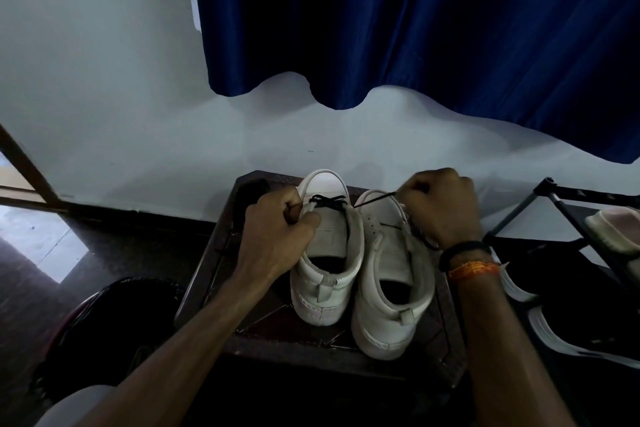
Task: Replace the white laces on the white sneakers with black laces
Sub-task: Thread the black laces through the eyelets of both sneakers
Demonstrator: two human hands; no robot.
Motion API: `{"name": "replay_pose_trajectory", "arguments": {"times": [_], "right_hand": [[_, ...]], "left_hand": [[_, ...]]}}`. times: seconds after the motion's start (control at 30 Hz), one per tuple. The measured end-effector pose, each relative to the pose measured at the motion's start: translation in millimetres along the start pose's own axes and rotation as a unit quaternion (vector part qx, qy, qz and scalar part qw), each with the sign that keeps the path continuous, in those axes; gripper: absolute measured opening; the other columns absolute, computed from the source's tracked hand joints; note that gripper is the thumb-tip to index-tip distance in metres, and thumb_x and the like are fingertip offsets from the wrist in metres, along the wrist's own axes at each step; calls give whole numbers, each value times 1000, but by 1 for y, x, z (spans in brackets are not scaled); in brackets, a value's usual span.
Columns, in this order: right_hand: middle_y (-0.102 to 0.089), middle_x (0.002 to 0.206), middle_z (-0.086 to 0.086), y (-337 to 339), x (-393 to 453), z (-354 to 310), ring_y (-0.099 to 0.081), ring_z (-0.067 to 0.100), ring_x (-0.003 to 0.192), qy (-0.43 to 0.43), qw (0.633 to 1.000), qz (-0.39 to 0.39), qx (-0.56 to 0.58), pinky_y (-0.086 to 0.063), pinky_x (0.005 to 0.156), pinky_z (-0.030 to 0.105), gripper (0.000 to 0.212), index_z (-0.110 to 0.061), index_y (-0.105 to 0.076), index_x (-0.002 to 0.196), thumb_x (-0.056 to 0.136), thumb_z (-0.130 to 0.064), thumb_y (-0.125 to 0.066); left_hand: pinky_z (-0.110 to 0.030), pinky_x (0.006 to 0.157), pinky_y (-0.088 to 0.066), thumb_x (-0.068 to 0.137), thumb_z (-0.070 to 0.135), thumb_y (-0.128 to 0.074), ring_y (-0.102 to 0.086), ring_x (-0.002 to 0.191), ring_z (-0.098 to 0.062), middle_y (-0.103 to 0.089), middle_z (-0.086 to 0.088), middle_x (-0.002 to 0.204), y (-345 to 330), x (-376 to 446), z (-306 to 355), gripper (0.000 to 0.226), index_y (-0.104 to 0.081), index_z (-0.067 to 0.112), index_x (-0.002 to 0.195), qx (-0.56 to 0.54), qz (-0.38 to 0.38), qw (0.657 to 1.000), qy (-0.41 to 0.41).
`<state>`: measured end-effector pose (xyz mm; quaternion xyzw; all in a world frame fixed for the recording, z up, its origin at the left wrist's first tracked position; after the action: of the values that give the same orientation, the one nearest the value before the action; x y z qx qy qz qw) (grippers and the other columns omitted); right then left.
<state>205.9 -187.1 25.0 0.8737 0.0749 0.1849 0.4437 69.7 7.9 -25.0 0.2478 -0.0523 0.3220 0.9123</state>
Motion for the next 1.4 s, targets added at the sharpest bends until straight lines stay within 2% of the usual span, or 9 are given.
{"name": "replay_pose_trajectory", "arguments": {"times": [0.13, 0.27, 0.33, 0.47, 0.6, 0.73, 0.97, 1.13, 1.4], "right_hand": [[-74, 82, -2, 5, 0, 11, -68, 21, 83, -35, 999, -16, -32, -44, 68, 21, 12, -25, -79, 80, 81, -21, -68], [-73, 99, -23, -10, -8, -23, -62, -15, 80, 61, 980, -165, 98, -42, 73, 3, 27, -33, -80, 101, 81, -17, -76], [-73, 94, -27, -26, -11, -30, -62, -13, 82, 101, 973, -204, 47, -48, 78, 13, 25, -41, -79, 100, 81, -25, -75], [-72, 86, -30, -32, -11, -28, -66, -2, 92, 92, 981, -170, 6, -57, 86, 33, 19, -50, -76, 90, 81, -33, -73], [-71, 68, -20, -18, -10, -25, -64, -9, 72, 73, 985, -146, 50, -47, 69, 6, 21, -27, -83, 78, 79, -9, -71], [-62, 58, -26, -15, -9, -23, -60, -9, 69, 65, 989, -131, 37, -39, 63, 1, 22, -29, -79, 71, 78, -10, -70], [-78, 87, -11, -16, -12, -24, -71, 2, 88, 53, 963, -220, 144, -56, 87, 27, 10, -26, -83, 85, 80, -34, -81], [-52, 43, -21, -17, -12, -25, -50, -1, 49, 39, 980, -159, 117, -34, 51, 10, 29, -26, -81, 80, 67, -51, -88], [-57, 65, -13, -9, -8, -29, -51, 4, 65, 63, 992, -104, 38, -33, 57, 18, 36, -33, -79, 77, 57, -61, -87]], "left_hand": [[-15, 48, -33, 77, 10, -72, -37, 49, -5, -43, 1, 53, 0, -1, 0, 30, -45, 6, 63, -8, 6, 1000, 3], [-15, 47, -33, 77, 9, -72, -37, 48, -6, -42, 4, 52, 0, 0, 1, 32, -44, 8, 61, -11, 6, 1000, 1], [-14, 47, -33, 77, 9, -72, -37, 48, -5, -41, 5, 52, 0, -1, 1, 33, -44, 9, 60, -11, 7, 1000, -1], [-14, 47, -33, 77, 8, -71, -36, 48, -5, -40, 6, 51, 1, -2, 2, 33, -43, 10, 60, -16, 12, 1000, 0], [-15, 48, -34, 77, 8, -70, -36, 48, -6, -40, 6, 51, 1, -3, 3, 33, -42, 10, 59, -17, 28, 999, 0], [-15, 47, -32, 78, 8, -69, -35, 48, -7, -38, 6, 51, 1, -3, 3, 35, -40, 12, 59, -21, 41, 999, -1], [-19, 63, -45, 72, 2, -67, -55, 70, -11, -57, 3, 77, 0, -2, 11, 19, -58, 15, 84, -38, 14, 995, -92], [-27, 63, -50, 72, 1, -69, -59, 73, -17, -61, 1, 85, -3, -1, 8, 26, -61, 17, 90, -63, 8, 995, -82], [-12, 54, -43, 77, -4, -73, -56, 58, -6, -62, 4, 68, -1, -4, 6, 21, -59, 11, 81, -69, 31, 996, -46]]}}
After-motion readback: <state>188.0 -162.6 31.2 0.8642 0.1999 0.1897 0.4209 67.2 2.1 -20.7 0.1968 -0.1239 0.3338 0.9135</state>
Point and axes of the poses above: each hand's wrist, its own x-axis towards the middle knuckle, its own y-axis out of the back of the hand, z = x × y, the point moved 5 cm from there along x, towards the middle knuckle
